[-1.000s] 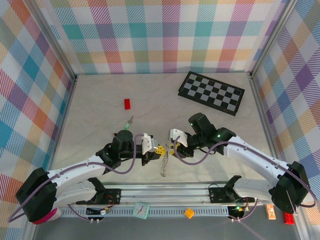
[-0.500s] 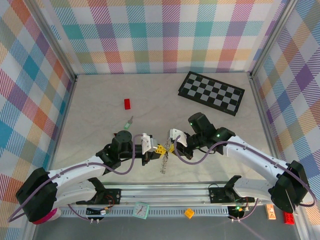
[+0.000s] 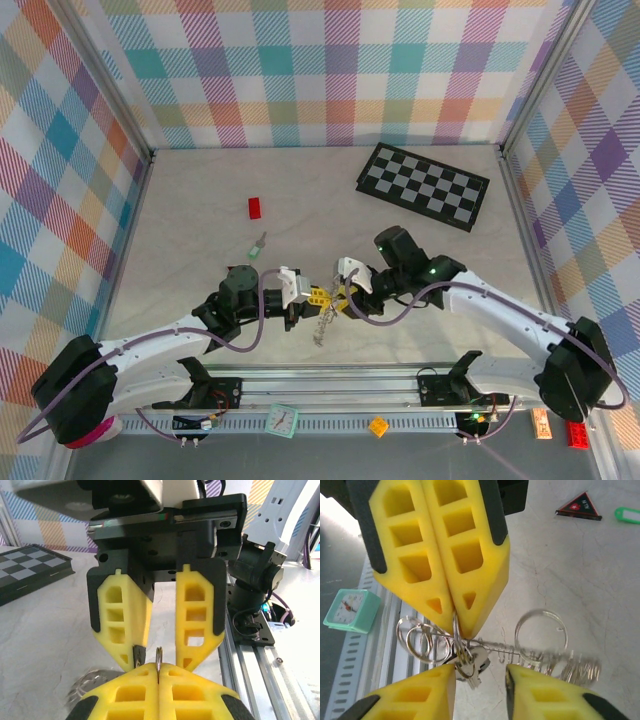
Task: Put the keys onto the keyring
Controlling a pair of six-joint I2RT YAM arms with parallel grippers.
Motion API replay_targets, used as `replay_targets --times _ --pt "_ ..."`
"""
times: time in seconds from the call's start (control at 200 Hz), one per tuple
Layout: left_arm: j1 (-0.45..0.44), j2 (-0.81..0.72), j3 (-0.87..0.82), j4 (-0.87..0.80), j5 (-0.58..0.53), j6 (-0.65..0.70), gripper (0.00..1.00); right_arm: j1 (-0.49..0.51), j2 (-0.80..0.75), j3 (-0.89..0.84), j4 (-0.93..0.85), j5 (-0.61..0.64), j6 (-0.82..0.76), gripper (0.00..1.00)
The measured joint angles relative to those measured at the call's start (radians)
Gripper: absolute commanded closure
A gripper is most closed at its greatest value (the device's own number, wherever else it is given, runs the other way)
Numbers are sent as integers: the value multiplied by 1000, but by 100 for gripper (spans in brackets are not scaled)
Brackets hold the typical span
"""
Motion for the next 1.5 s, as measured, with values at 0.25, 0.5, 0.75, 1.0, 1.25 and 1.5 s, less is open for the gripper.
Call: replay_targets --times 0.25,0.5,0.75,1.0,1.25,1.5 --pt "0 16 -31 84 -16 -39 100 0 -100 -98 84 25 57 63" --pt "0 79 -46 214 -24 -111 100 1 -83 -146 163 21 97 62" --pt "0 108 -55 291 -26 -151 100 1 -98 -179 234 23 125 61" --pt "0 108 -56 292 -3 -153 100 1 -198 -182 234 60 125 61" --pt "0 108 -56 289 19 -153 100 1 -164 -153 241 29 125 70" --pt "0 108 -56 289 19 -153 99 2 -131 -135 265 -16 133 100"
